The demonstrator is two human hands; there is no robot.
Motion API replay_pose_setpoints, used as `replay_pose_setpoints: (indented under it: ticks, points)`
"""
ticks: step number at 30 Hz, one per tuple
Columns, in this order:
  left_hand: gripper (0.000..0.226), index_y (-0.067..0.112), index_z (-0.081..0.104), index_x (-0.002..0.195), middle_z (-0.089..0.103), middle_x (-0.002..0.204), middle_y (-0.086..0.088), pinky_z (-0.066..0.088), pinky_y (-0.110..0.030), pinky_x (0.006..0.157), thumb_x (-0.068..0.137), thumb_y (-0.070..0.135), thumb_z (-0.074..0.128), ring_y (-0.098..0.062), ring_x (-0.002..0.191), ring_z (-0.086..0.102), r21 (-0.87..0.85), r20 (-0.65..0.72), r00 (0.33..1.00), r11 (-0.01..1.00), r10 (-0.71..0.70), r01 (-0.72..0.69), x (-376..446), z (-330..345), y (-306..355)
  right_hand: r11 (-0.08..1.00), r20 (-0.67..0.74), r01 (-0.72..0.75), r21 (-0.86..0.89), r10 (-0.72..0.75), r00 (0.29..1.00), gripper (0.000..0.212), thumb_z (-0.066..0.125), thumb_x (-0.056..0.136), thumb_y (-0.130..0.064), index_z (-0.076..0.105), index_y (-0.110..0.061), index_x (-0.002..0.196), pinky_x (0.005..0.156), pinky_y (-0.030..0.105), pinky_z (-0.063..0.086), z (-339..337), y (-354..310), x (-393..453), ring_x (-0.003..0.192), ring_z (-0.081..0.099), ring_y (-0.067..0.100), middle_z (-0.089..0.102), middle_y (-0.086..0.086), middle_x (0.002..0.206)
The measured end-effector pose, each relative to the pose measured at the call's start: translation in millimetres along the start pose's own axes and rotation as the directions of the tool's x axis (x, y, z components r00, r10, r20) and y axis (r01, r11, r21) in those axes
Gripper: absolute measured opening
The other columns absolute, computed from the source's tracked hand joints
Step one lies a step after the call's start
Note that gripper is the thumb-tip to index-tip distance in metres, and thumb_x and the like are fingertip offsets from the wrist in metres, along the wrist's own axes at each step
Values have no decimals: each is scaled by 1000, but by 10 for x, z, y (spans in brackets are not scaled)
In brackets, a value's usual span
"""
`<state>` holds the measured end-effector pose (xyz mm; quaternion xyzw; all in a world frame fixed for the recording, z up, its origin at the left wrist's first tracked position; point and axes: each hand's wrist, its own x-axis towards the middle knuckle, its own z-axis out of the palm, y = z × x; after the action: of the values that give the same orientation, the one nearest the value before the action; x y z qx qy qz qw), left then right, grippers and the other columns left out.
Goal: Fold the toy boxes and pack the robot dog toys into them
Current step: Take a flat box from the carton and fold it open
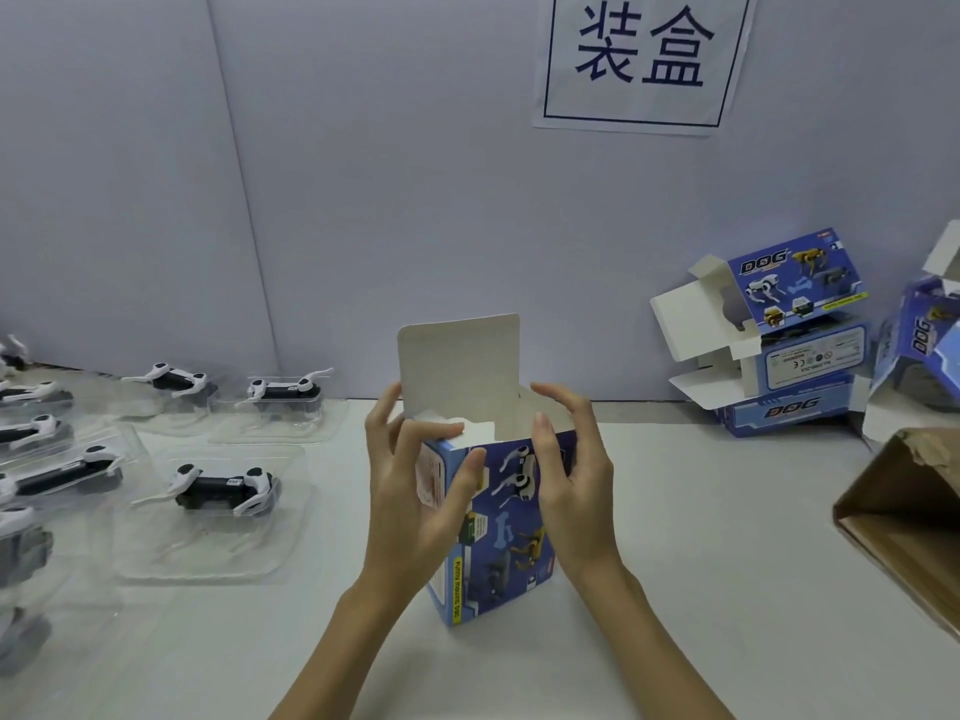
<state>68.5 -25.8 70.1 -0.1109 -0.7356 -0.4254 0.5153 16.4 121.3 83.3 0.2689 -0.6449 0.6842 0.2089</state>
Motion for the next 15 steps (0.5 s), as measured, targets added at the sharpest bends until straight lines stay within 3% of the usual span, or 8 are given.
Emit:
replay_pose_setpoints:
  ticks: [3, 6, 10, 12, 15]
  points:
    - [23, 27, 60, 112, 37, 150, 8, 49, -10, 95, 98, 42, 69, -14, 150, 31, -86, 15, 997, 993, -81, 82, -5, -35, 9, 998, 37, -56, 31, 55, 998, 29, 49, 101, -40, 65, -27, 121, 66, 24, 61, -13, 40, 21, 116, 68, 16, 67, -21, 128]
    - [22, 27, 60, 112, 38, 145, 23, 53, -8, 83, 94, 33, 71, -25, 144, 39, -156, 50, 991, 979, -126, 133, 7, -79, 1, 989, 60, -123, 84, 118, 991, 47, 44, 100, -45, 61, -22, 138, 67, 26, 63, -59, 74, 71, 121, 67, 14, 71, -15, 127]
    - [36, 42, 44, 120, 45, 141, 7, 61, -34, 84, 95, 38, 70, -34, 130, 53, -306, 97, 987, 939, -131, 155, 34, -133, 35, 971, 58, -158, 182, 149, 987, 33, 47, 100, -35, 68, -27, 124, 62, 19, 58, -72, 70, 105, 99, 75, 16, 77, -7, 112]
    - [47, 48, 39, 129, 47, 138, 3, 61, -31, 81, 94, 45, 70, -32, 130, 54, -337, 123, 981, 924, -147, 181, 32, -162, 31, 948, 76, -210, 240, 198, 977, 26, 53, 96, -36, 66, -28, 118, 61, 20, 59, -71, 76, 122, 99, 76, 23, 77, -6, 110]
    - [43, 47, 45, 134, 45, 140, 5, 62, -29, 82, 96, 57, 63, -28, 137, 47, -302, 188, 974, 937, -122, 176, 27, -173, 17, 903, 135, -267, 338, 234, 963, 37, 56, 97, -39, 52, -34, 133, 67, 30, 64, -86, 61, 159, 105, 75, 30, 72, 2, 124]
